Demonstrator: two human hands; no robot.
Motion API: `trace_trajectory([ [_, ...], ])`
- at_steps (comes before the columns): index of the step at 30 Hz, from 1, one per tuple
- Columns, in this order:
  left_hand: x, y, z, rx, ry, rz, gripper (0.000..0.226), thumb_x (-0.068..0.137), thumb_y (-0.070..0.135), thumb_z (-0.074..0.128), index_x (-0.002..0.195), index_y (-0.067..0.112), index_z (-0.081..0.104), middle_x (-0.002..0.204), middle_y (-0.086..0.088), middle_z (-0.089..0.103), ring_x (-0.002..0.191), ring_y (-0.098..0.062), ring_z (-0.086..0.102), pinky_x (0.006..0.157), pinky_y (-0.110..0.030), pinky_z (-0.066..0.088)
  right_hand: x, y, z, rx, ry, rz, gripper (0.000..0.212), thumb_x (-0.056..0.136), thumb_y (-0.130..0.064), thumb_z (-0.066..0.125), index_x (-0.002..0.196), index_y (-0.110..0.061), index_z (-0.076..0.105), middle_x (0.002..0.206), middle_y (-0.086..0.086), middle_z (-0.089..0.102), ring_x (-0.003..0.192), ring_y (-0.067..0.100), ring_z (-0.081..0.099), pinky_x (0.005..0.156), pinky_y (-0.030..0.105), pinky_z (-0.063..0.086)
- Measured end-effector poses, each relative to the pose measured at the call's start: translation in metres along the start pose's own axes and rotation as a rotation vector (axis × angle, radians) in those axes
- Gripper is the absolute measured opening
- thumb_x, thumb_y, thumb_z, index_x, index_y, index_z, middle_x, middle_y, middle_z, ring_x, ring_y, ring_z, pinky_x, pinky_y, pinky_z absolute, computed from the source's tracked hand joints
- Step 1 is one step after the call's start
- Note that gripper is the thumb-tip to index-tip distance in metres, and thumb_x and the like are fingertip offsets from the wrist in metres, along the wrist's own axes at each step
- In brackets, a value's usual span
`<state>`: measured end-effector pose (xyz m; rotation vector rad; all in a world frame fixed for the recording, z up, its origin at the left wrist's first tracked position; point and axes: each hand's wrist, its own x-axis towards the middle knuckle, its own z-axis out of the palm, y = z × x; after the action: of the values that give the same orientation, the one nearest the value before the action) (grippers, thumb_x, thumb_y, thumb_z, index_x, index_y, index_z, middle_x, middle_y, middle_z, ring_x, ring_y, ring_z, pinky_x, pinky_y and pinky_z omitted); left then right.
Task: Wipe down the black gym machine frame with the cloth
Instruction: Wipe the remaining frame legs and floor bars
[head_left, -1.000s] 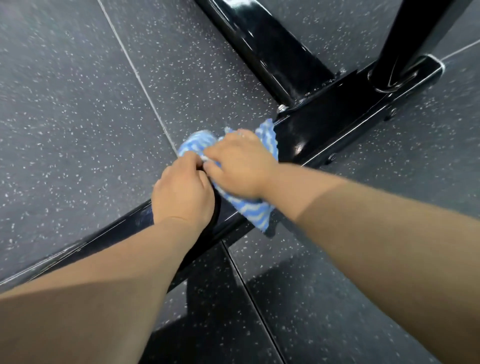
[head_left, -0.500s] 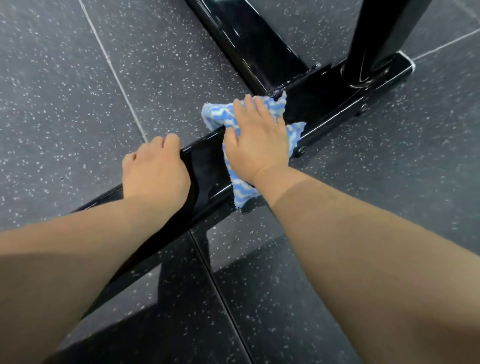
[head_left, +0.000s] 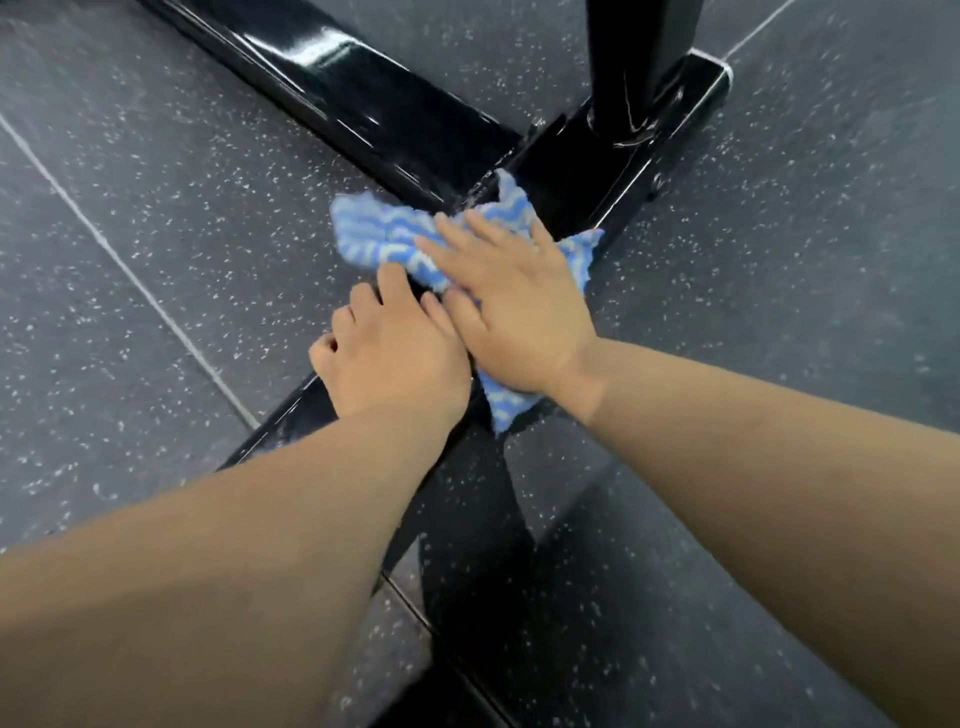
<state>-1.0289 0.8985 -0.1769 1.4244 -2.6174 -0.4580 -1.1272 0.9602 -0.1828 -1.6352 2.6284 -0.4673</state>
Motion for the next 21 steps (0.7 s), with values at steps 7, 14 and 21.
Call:
trace_trajectory([
  [7, 0.000, 0.005, -0.003, 0.006, -0.031, -0.010, 0.031, 0.100, 0.034, 0.029, 0.128, 0.023, 0.038, 0.129, -0.005, 0.049, 0.120, -0.028, 0.042, 0.101, -0.046, 0.027, 0.018, 0.030, -0.011, 0.138, 0.057, 0.682, 0.054, 0.101, -0.029, 0.026, 0.153, -0.022, 0.015, 0.162, 0.000, 0.003, 0.148, 0.022, -0.006, 0.117, 0.049, 0.010],
  [14, -0.001, 0.009, -0.001, 0.012, -0.027, -0.039, 0.035, 0.099, 0.031, 0.031, 0.133, 0.022, 0.038, 0.133, -0.007, 0.049, 0.123, -0.030, 0.042, 0.101, -0.047, 0.026, -0.016, 0.008, -0.010, 0.239, -0.022, 0.399, 0.052, 0.103, -0.034, 0.028, 0.152, -0.034, 0.014, 0.162, -0.006, -0.001, 0.147, 0.018, -0.014, 0.117, 0.050, -0.001],
  [21, -0.002, 0.016, -0.006, 0.016, 0.023, -0.029, 0.040, 0.096, 0.029, 0.035, 0.132, 0.014, 0.042, 0.129, -0.015, 0.051, 0.120, -0.035, 0.045, 0.098, -0.046, 0.029, -0.032, -0.020, -0.033, 0.315, -0.369, 0.443, 0.056, 0.104, -0.029, 0.026, 0.154, -0.030, -0.002, 0.160, -0.001, -0.019, 0.144, 0.027, -0.026, 0.119, 0.047, 0.001],
])
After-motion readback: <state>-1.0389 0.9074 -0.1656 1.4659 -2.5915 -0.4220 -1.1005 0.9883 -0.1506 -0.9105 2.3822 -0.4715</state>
